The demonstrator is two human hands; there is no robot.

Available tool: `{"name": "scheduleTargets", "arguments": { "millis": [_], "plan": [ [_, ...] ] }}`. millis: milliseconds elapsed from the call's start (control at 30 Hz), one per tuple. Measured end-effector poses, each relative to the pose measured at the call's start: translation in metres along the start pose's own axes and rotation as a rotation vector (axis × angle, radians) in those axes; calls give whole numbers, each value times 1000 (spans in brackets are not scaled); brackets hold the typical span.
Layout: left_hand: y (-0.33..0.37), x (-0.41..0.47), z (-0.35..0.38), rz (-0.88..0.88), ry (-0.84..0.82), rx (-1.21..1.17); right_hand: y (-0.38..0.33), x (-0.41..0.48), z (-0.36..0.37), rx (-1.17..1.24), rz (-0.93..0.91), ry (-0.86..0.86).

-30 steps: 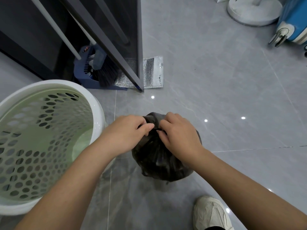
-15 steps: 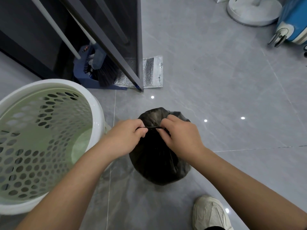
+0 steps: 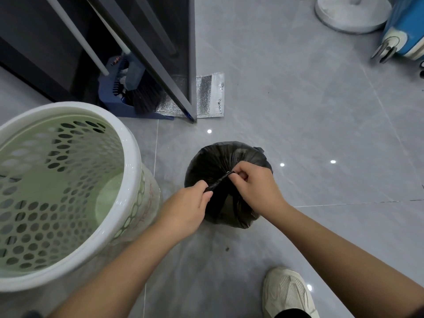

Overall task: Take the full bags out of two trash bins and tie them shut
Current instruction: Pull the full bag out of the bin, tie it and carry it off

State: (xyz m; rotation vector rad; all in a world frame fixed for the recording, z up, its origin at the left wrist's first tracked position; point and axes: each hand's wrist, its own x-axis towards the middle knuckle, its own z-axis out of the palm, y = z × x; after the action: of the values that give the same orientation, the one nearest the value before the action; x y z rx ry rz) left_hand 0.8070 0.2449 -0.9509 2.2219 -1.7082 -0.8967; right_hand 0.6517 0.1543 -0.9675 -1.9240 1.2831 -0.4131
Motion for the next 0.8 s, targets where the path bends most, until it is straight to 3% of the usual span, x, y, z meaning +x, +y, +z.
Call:
{"name": "scheduleTargets", "arguments": {
  "millis": [200, 367, 433, 500, 600, 800],
  "plan": [
    [3, -2, 24, 40, 2, 83, -7, 1, -1, 362, 321, -39],
    [12, -8, 38, 124, 5, 314, -16, 6, -5, 888, 734, -121],
    [14, -10, 40, 158, -13, 359, -18, 6, -7, 941, 779, -166],
    [14, -12, 41, 210, -40, 334, -18, 6, -11, 765, 670, -212],
    [5, -16, 40, 233, -26, 239, -13, 7, -19, 308, 412, -234],
    [-2, -5, 24, 99, 61, 5, -2, 1, -27, -299, -11, -128]
  ]
}}
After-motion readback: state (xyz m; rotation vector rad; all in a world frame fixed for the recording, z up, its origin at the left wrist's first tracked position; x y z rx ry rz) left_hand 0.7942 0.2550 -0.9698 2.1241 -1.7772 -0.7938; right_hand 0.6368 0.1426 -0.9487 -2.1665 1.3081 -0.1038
